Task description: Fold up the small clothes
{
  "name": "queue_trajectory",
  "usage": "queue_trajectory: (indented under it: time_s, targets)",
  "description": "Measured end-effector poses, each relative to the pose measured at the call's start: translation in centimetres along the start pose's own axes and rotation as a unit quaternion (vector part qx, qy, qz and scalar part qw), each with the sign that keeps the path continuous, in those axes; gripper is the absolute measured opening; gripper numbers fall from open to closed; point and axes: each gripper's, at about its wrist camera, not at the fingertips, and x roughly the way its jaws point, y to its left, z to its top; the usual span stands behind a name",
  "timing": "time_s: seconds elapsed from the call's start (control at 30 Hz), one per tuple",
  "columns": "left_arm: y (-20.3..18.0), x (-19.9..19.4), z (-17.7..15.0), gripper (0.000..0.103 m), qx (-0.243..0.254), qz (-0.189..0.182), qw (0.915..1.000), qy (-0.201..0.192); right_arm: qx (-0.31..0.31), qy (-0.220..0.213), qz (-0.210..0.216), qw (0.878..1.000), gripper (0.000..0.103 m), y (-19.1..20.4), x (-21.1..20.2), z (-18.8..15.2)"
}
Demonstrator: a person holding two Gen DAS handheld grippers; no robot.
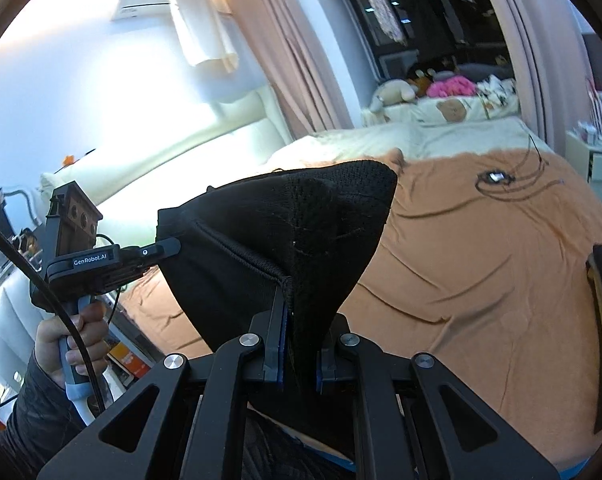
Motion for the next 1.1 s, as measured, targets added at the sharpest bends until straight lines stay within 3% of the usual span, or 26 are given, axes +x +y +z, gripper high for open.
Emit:
queue_trajectory:
  time_s: [0.27, 0.47, 0.8, 1.1]
  targets:
    - [0.3, -8.3, 0.4, 0.005, 0.012, 0.012, 0.9985, -0.051, -0.048, -0.015, 0.037, 0.998, 0.006, 4.1, -1.3, -0.7]
    - [2.1, -13.9, 1.1, 0.005, 0.004, 0.031, 0.9957, -0.088, -0.081, -0.018, 0.076, 0.994, 0.006, 5.3, 0.0, -0.2]
    - [6.9, -20.0, 3.4, 0.005, -0.004, 0.066, 0.9893, -0.13, -0.128, -0.001, 0.129, 0.983, 0.006, 4.8, 4.7, 2.1]
    - [13.9, -24.7, 6.2, 0.005, -0.005, 0.106, 0.9834, -0.147, -0.167, 0.024, 0.164, 0.972, 0.006, 6.1, 11.3, 3.3]
